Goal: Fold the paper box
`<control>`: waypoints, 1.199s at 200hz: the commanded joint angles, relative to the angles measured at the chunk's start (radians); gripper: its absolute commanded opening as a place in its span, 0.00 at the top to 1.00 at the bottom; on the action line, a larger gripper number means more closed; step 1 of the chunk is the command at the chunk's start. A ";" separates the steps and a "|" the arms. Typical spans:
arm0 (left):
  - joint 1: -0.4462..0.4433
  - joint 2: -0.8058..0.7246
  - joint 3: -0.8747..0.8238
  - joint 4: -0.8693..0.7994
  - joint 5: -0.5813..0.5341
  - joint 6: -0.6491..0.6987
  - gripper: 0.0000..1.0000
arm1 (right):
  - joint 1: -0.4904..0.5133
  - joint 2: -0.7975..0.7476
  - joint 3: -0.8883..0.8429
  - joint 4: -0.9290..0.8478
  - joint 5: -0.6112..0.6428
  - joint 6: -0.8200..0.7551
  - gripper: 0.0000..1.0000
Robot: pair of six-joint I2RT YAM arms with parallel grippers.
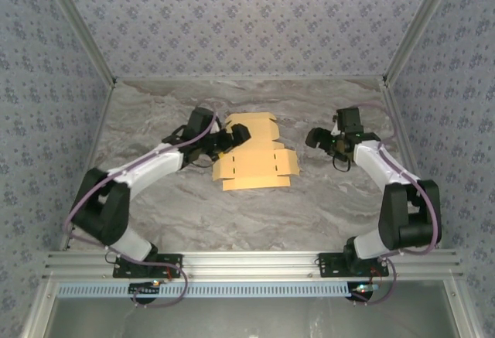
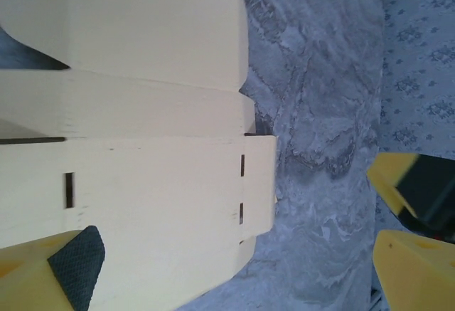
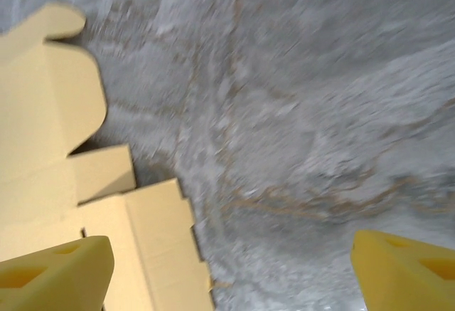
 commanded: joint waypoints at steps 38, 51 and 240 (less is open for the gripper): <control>0.138 0.027 -0.051 -0.027 -0.027 0.306 0.02 | 0.094 0.048 0.046 -0.123 -0.097 0.696 0.09; 0.151 0.103 0.003 -0.047 0.027 0.365 0.05 | 0.132 0.009 0.023 -0.120 -0.024 0.801 0.07; -0.121 0.239 -0.043 -0.010 0.415 0.276 0.06 | -0.021 0.046 -0.122 0.217 -0.292 0.680 0.03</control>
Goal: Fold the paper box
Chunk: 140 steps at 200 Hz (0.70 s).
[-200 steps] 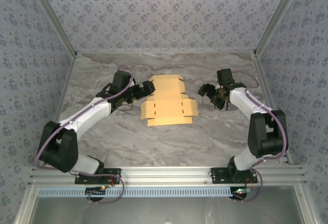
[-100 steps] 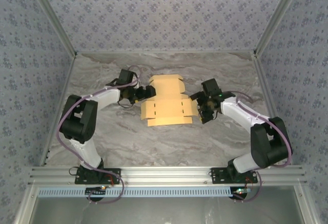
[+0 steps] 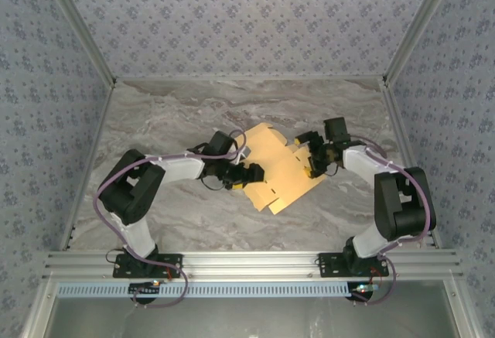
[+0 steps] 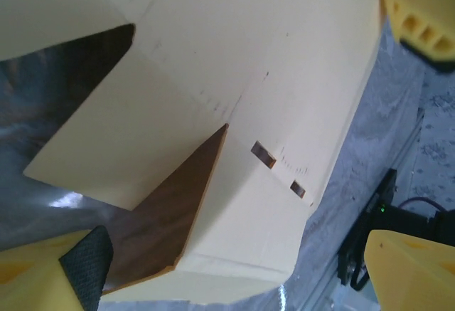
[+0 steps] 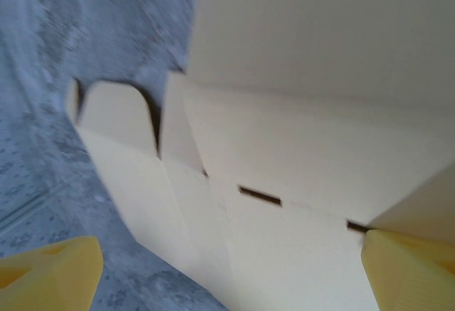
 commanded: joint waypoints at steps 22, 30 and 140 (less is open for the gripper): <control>0.006 -0.023 0.043 -0.129 -0.047 0.100 0.08 | -0.111 -0.047 -0.017 -0.011 -0.098 -0.223 0.03; 0.011 -0.013 0.046 -0.119 -0.059 0.105 0.10 | -0.127 -0.059 -0.021 -0.030 -0.093 -0.249 0.03; 0.028 0.149 0.079 0.053 0.164 0.124 0.46 | -0.226 -0.025 -0.042 0.027 -0.248 -0.345 0.03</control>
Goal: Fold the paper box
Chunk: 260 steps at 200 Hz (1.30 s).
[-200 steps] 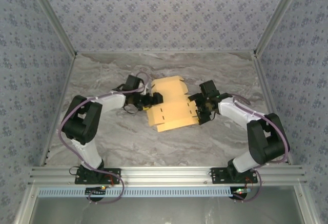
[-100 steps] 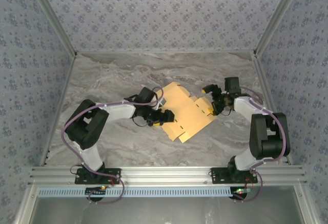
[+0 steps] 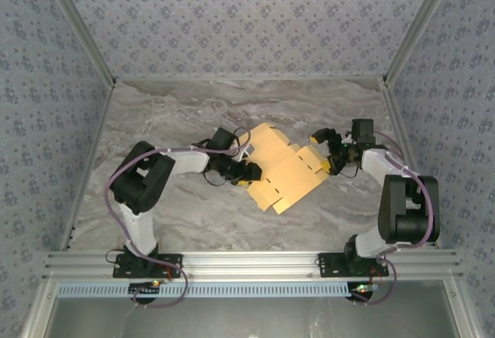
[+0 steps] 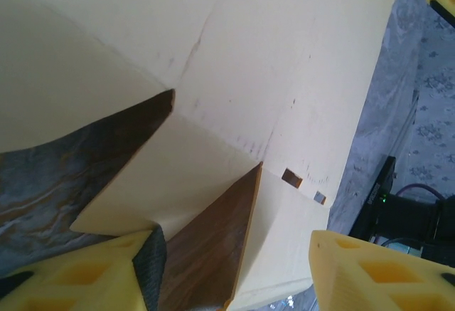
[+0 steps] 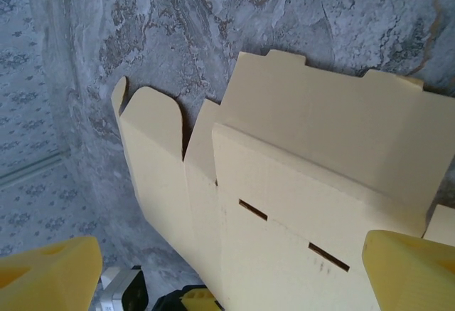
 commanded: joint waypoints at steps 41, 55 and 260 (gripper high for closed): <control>0.000 0.018 -0.025 0.076 0.102 0.019 0.54 | -0.016 0.031 -0.008 0.038 -0.081 -0.050 0.04; -0.001 0.027 -0.025 0.086 0.114 0.025 0.57 | -0.015 0.044 -0.012 0.040 -0.074 -0.061 0.04; 0.067 -0.222 -0.085 0.195 0.067 -0.061 1.00 | -0.055 -0.023 0.031 0.037 -0.154 -0.200 0.05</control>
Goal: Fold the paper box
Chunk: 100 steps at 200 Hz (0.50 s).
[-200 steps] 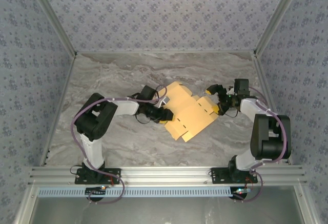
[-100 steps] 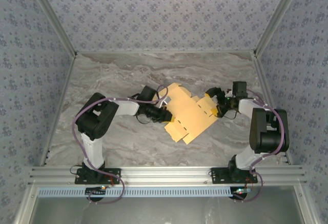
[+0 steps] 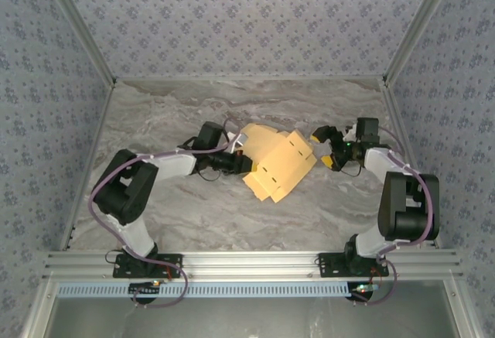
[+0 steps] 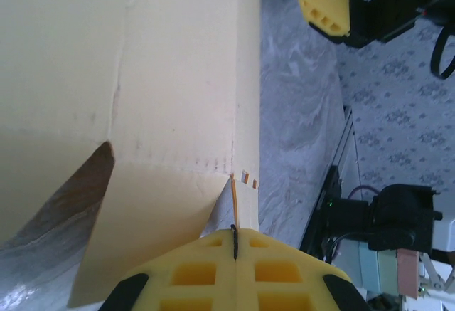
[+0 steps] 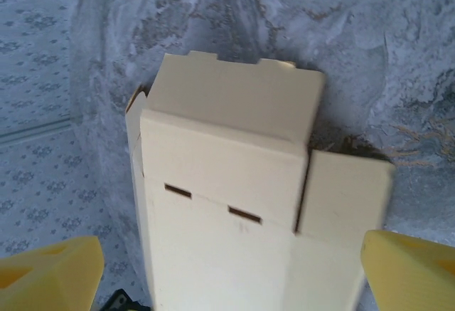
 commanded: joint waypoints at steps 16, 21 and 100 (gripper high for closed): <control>0.008 -0.093 0.019 0.007 -0.006 -0.024 1.00 | -0.009 -0.039 0.016 0.029 -0.078 -0.049 0.05; 0.010 -0.103 0.021 0.003 -0.008 -0.024 1.00 | -0.007 -0.038 0.013 0.036 -0.082 -0.044 0.05; 0.070 -0.133 0.119 -0.148 -0.069 -0.235 1.00 | 0.163 -0.128 -0.020 0.115 0.066 -0.269 0.07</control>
